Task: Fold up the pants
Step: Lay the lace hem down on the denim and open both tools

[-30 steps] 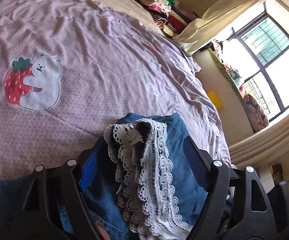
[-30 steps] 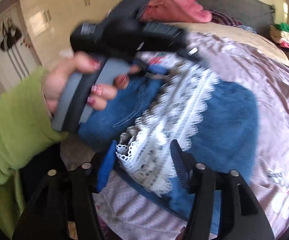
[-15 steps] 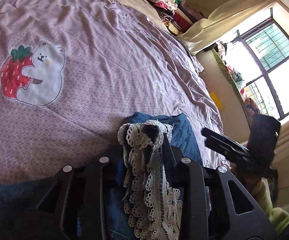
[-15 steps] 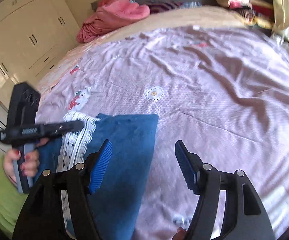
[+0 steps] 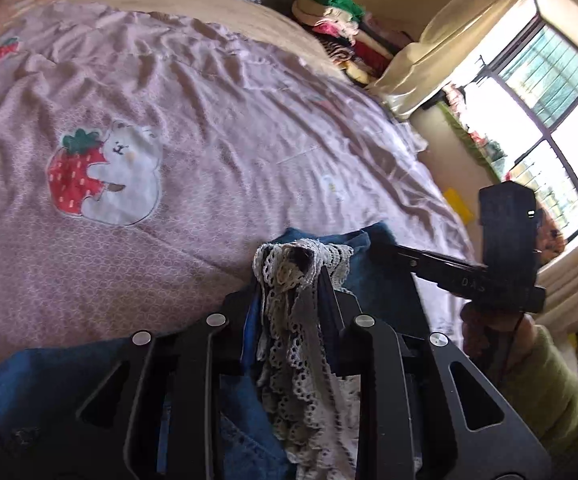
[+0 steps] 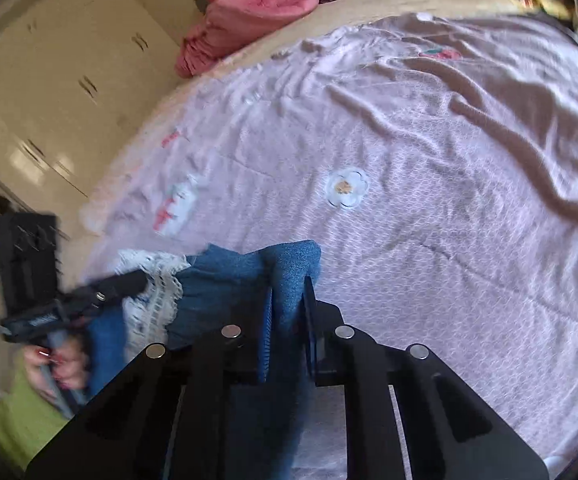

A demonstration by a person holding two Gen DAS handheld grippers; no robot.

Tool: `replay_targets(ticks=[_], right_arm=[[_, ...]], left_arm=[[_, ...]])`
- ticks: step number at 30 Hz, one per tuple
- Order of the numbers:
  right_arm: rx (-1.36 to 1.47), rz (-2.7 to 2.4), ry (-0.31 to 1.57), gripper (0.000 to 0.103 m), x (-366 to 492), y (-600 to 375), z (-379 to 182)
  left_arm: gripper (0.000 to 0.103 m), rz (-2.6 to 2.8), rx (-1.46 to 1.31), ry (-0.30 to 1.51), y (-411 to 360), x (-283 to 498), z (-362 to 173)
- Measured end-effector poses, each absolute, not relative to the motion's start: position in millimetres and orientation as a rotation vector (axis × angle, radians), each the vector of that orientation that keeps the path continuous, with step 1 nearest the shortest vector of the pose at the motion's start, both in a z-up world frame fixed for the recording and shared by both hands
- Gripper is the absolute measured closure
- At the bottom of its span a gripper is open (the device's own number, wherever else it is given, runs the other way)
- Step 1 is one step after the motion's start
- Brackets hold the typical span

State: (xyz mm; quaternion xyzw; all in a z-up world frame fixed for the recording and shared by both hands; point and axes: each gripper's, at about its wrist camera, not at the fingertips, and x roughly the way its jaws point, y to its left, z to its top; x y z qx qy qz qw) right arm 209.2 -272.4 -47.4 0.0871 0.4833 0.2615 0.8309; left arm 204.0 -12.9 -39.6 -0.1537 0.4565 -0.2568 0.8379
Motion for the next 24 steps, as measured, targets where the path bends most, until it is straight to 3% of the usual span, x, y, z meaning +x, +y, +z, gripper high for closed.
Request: replay_targets(ticks=[5, 13, 19, 24], right_arm=[[0.097, 0.489, 1.034, 0.082, 211, -263, -57], [0.116, 0.475, 0.962, 0.058, 186, -283, -32], [0.117, 0.491, 0.927, 0.051, 162, -289, -14], [0.112, 0.499, 0.899, 0.042, 141, -289, -4]], left_arm=[[0.082, -0.491, -0.270, 0.979, -19, 210, -48], [0.074, -0.474, -0.290, 0.948, -11, 200, -31], [0.063, -0.425, -0.292, 0.911, -2, 187, -9], [0.046, -0.431, -0.302, 0.875, 2, 165, 9]])
